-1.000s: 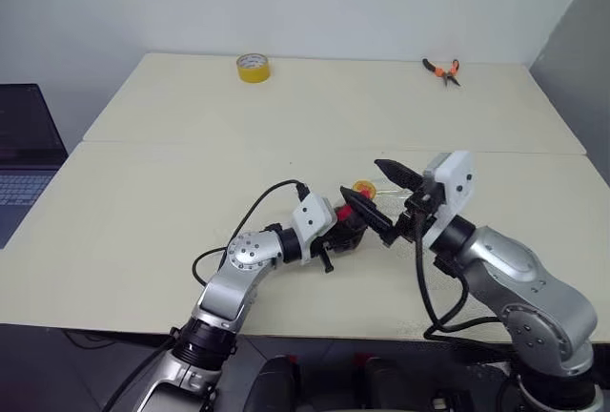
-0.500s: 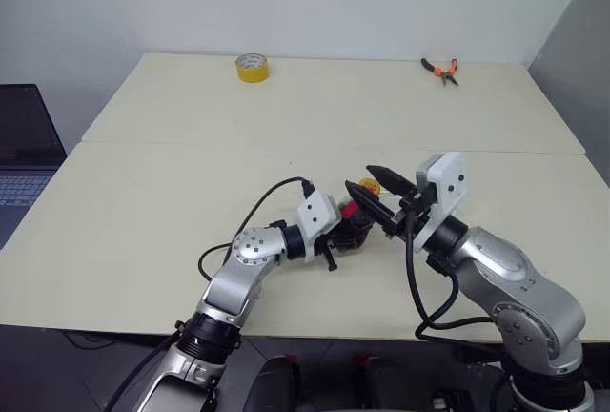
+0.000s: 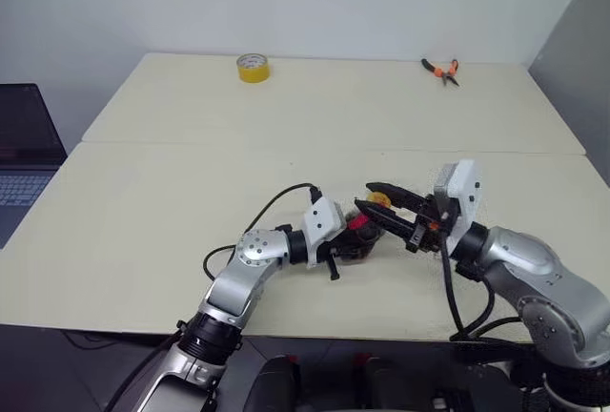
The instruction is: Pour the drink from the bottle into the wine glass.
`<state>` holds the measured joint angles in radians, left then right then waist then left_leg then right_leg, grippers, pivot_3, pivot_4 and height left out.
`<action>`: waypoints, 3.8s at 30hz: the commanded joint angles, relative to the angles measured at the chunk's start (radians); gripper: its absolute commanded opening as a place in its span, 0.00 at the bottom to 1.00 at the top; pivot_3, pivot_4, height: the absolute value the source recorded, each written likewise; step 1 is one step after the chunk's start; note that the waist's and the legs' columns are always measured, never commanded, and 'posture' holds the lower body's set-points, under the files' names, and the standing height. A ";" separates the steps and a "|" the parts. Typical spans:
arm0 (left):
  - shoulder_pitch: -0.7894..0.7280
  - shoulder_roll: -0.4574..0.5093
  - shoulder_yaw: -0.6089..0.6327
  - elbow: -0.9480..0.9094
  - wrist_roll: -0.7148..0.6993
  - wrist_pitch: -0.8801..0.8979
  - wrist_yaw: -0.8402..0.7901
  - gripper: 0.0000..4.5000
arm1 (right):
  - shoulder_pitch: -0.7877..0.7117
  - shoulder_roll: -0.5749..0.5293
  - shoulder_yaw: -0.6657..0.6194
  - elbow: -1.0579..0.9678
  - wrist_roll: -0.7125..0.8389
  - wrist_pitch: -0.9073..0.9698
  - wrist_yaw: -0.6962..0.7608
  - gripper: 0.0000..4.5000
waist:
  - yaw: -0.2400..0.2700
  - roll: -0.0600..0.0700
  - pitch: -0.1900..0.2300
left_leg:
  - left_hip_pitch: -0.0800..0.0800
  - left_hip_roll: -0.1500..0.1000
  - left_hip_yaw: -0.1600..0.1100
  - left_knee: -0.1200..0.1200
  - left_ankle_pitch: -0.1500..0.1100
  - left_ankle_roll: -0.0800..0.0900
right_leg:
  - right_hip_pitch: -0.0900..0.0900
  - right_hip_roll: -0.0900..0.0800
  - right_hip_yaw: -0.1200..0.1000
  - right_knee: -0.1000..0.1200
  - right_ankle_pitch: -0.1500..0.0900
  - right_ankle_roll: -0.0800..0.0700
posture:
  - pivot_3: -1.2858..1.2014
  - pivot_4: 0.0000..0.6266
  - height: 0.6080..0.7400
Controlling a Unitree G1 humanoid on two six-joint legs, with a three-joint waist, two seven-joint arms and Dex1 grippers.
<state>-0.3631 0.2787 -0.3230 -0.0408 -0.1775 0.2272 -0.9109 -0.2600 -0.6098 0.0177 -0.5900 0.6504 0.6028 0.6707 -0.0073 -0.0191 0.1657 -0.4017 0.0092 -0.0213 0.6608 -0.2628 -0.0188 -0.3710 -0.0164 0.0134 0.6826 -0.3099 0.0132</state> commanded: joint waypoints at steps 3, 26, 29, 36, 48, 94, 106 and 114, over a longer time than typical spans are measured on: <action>-0.024 0.004 0.040 -0.077 -0.056 -0.011 -0.016 0.16 | -0.103 -0.121 -0.023 0.229 -0.060 -0.069 0.185 0.28 | -0.001 0.000 0.000 | 0.000 0.001 0.000 0.000 0.000 0.000 | 0.000 0.001 0.000 0.000 0.000 0.000 | 0.52 0.24 1.00; -0.044 -0.025 0.030 -0.022 -0.033 -0.040 0.011 0.16 | 0.035 0.126 -0.009 -0.190 -0.040 0.064 -0.306 0.84 | 0.004 0.000 0.000 | -0.002 0.000 -0.001 0.001 0.000 0.000 | -0.001 -0.001 0.000 0.000 0.000 0.000 | 0.52 0.24 1.00; -0.047 -0.026 0.028 -0.017 -0.032 -0.045 0.008 0.16 | 0.032 0.133 -0.011 -0.163 -0.083 0.058 -0.336 0.84 | 0.004 0.000 0.000 | -0.002 0.000 -0.001 0.001 0.000 0.000 | -0.001 -0.001 0.000 0.000 0.000 0.000 | 0.52 0.24 1.00; -0.040 -0.023 0.028 -0.020 -0.031 -0.047 0.011 0.16 | 0.100 0.139 -0.134 -0.169 -0.004 0.076 -0.336 0.84 | 0.004 0.000 0.000 | -0.002 0.000 -0.001 0.001 0.000 0.000 | -0.001 -0.001 0.000 0.000 0.000 0.000 | 0.52 0.24 1.00; -0.034 -0.010 0.030 -0.029 -0.037 -0.044 0.022 0.16 | 0.264 0.008 -0.239 -0.211 0.121 0.090 -0.218 0.84 | 0.003 0.000 0.000 | -0.001 0.000 -0.001 0.001 0.000 0.000 | 0.000 0.000 0.000 0.000 0.000 0.000 | 0.52 0.24 1.00; -0.043 -0.015 0.022 -0.018 -0.030 -0.052 0.014 0.16 | 0.020 0.042 -0.068 -0.216 0.106 0.139 -0.364 0.84 | 0.001 0.000 0.000 | -0.001 0.001 0.000 0.000 0.000 0.000 | 0.000 0.001 0.001 0.000 0.000 0.000 | 0.52 0.24 1.00; -0.045 -0.017 0.022 -0.012 -0.028 -0.056 0.015 0.16 | 0.082 0.031 -0.124 -0.195 0.052 0.115 -0.344 0.84 | 0.005 0.000 0.000 | -0.002 0.001 -0.001 0.000 0.000 0.000 | -0.001 0.000 0.000 0.000 0.000 0.000 | 0.52 0.24 1.00; -0.038 -0.013 0.023 -0.018 -0.031 -0.056 0.015 0.16 | 0.192 -0.015 -0.273 -0.242 0.240 0.141 -0.279 0.84 | 0.005 0.000 0.000 | -0.001 0.001 -0.001 0.001 0.000 0.000 | 0.000 0.000 0.000 0.000 0.000 0.000 | 0.52 0.24 1.00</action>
<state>-0.3878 0.2713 -0.3083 -0.0229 -0.1947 0.2055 -0.8881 -0.0787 -0.6126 -0.2076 -0.7861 0.8267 0.7434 0.3749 -0.0019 -0.0193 0.1658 -0.4031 0.0098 -0.0220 0.6613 -0.2628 -0.0188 -0.3714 -0.0161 0.0133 0.6827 -0.3099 0.0133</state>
